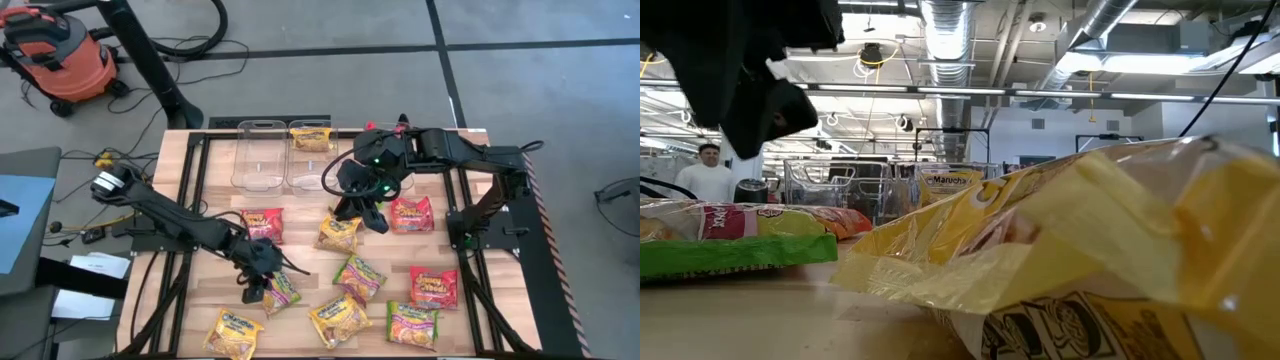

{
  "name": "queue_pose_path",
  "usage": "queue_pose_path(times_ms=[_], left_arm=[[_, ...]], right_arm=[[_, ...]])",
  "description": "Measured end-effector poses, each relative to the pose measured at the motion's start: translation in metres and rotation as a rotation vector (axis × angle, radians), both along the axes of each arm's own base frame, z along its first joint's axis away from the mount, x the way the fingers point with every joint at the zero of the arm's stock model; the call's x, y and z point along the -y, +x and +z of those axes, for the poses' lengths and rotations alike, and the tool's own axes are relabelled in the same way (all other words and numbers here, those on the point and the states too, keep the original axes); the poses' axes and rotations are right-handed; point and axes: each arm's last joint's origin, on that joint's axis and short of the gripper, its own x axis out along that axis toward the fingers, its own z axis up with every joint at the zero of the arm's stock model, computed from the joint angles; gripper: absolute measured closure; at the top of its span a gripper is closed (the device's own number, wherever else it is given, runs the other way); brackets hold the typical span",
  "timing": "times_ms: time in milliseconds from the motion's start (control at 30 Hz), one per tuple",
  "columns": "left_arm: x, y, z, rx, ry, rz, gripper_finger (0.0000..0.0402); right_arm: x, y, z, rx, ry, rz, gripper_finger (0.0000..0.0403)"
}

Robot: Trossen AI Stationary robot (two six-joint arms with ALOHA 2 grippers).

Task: Sort Maruchan noodles
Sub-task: Put the green noodle pack into the left transparent bin

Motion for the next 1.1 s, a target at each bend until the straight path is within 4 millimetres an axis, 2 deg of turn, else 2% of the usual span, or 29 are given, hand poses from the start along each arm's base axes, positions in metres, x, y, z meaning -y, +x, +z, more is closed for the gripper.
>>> queue_pose_path(times_ms=[500,700,900,1100], left_arm=[[0.01,0.014,-0.042,-0.094,0.071,-0.036,0.0254],[0.012,0.014,-0.048,-0.083,0.167,-0.023,0.0254],[0.009,0.008,-0.051,-0.094,0.334,0.05,0.0259],[0.006,0.006,-0.052,-0.103,0.387,0.07,0.0266]], right_arm=[[0.0,-0.002,-0.002,-0.026,-0.005,0.006,0.0301],[-0.002,-0.002,-0.002,-0.025,-0.004,0.011,0.0301],[-0.007,-0.002,-0.002,-0.025,-0.005,0.027,0.0301],[-0.011,-0.002,-0.002,-0.022,-0.006,0.038,0.0301]])
